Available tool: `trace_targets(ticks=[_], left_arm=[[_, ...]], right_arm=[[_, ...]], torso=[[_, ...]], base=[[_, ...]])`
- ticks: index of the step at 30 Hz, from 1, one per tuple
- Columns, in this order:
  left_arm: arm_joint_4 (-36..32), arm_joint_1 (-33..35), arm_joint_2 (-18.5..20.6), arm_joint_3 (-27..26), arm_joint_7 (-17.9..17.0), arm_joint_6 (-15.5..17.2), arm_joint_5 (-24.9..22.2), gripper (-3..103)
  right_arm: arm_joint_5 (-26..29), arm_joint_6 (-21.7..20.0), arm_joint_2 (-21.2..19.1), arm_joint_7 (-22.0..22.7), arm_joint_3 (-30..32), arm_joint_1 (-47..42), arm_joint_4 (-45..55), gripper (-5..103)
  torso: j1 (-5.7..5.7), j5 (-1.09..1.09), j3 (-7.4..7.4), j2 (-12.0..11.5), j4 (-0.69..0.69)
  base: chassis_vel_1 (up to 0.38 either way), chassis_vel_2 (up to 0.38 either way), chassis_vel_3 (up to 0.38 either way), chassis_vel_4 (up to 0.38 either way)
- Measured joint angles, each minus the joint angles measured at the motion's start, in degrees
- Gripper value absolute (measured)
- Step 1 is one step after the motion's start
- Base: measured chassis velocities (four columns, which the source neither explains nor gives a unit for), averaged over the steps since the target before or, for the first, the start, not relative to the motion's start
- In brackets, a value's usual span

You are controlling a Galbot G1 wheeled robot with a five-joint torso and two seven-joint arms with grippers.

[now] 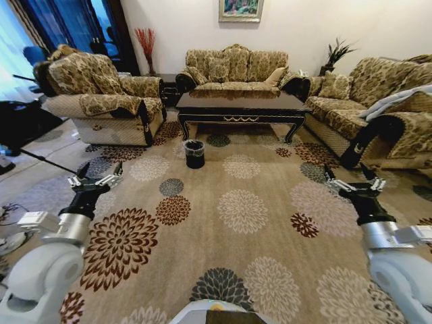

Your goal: Move to the front of the table and pick up the trash from the floor, then place it into the trash bin.

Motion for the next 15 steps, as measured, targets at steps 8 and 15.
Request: trace_targets(ticks=[8, 15], left_arm=[[0.39, -0.76, 0.39, 0.35, 0.03, 0.08, -0.40, 100], [0.62, -1.16, 0.38, 0.86, 0.04, 0.17, -0.40, 100]], right_arm=[[0.45, -0.07, -0.06, 0.12, -0.28, 0.27, -0.14, 100], [0.52, 0.15, -0.11, 0.18, -0.27, 0.38, -0.43, 100]], torso=[[0.80, 0.00, 1.28, 2.08, 0.00], [1.38, 0.00, 2.22, 3.60, 0.00]], base=[[0.000, 0.000, 0.000, 0.000], [0.000, 0.000, 0.000, 0.000]])
